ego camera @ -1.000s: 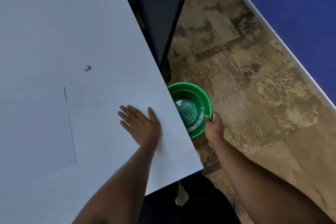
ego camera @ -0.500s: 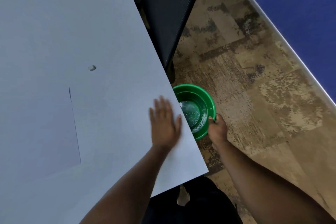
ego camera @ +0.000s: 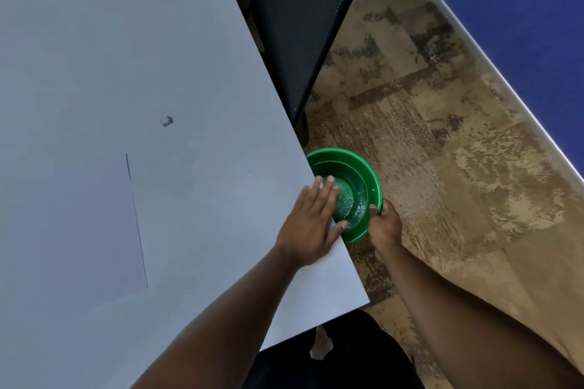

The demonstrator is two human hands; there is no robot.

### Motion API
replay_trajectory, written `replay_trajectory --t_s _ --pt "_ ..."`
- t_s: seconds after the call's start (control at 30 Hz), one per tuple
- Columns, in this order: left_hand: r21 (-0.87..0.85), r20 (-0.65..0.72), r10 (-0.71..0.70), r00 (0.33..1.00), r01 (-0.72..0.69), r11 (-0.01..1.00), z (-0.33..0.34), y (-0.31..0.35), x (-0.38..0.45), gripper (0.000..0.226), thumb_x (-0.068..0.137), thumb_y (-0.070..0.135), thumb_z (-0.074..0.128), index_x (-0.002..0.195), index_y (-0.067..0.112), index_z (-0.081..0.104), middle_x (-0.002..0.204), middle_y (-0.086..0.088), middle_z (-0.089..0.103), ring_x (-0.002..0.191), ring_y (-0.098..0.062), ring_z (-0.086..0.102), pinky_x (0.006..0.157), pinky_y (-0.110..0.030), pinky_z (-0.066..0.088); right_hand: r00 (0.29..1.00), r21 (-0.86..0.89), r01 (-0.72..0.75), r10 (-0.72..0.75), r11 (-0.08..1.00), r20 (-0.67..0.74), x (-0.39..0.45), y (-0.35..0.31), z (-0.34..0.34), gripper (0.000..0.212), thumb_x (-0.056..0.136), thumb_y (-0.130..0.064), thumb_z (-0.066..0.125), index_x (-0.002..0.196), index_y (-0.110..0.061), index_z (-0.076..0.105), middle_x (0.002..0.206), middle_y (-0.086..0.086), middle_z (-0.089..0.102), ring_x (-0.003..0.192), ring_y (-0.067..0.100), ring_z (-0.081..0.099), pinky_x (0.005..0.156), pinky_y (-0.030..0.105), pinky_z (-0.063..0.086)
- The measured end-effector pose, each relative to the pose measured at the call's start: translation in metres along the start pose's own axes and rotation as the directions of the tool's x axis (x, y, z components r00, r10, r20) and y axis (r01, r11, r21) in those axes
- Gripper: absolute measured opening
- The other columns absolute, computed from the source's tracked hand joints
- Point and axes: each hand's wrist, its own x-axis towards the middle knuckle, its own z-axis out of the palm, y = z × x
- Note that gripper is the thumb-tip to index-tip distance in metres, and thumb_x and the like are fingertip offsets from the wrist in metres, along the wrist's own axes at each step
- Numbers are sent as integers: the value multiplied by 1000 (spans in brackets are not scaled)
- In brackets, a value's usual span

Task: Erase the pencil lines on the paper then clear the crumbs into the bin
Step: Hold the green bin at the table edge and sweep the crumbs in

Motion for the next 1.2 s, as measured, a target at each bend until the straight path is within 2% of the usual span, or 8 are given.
replay_trajectory --t_s 0.07,0.17,0.27,0.4,0.6,0.77,1.03,1.2 --pt "-21 -125 -259 958 258 966 -1 -13 2 76 106 54 29 163 5 11 171 -14 1 158 -31 -7 128 -48 -1 1000 -25 -1 1 1000 1 2 0 0 19 104 -17 47 117 -12 60 95 9 67 80 23 63 61 28 45" --pt "-93 -265 -677 686 681 726 -9 -48 1 82 103 54 29 158 -6 18 167 -28 7 155 -45 4 125 -58 6 1000 -30 4 -4 1000 -1 3 2 0 17 103 -15 48 114 -13 60 89 6 66 76 21 61 59 27 43" --pt "-165 -151 -823 548 807 567 -17 -74 -5 82 105 52 31 158 -7 10 168 -28 2 156 -43 -3 125 -55 0 1000 -14 7 -7 1000 7 1 5 0 14 102 -14 49 110 -13 61 85 3 64 77 21 61 61 28 43" --pt "-50 -112 -717 688 717 695 -13 -66 -8 84 104 55 21 157 -10 10 166 -32 1 155 -46 -3 126 -52 -2 1000 3 5 -5 1000 14 -1 6 2 14 103 -16 49 111 -14 61 88 5 65 78 21 61 62 28 44" --pt "23 79 -115 990 114 993 -1 -11 -13 75 107 56 14 162 7 4 169 -16 -7 156 -32 -15 128 -49 3 1000 28 -7 7 1000 15 -1 7 0 21 103 -16 48 119 -16 61 97 7 68 86 23 65 68 30 50" --pt "40 -50 -182 982 185 982 -2 -8 -14 74 107 55 23 164 10 6 171 -10 -5 158 -26 -13 128 -46 -1 1000 44 -5 5 999 13 -1 6 -6 18 104 -16 47 115 -15 60 91 4 66 81 21 63 65 27 47" --pt "-104 -131 -772 622 765 635 -16 -74 -15 91 99 62 19 159 -6 14 168 -26 2 156 -42 -2 125 -59 4 1000 54 3 -3 999 15 3 11 -14 20 103 -18 48 118 -15 62 100 6 69 90 24 65 73 31 49" --pt "81 -68 -509 858 514 854 -4 -39 3 89 101 67 14 159 0 16 167 -27 5 155 -47 -3 120 -65 -3 999 70 -1 -1 998 35 9 14 -14 18 103 -19 48 115 -18 62 98 4 69 90 23 67 76 36 54"
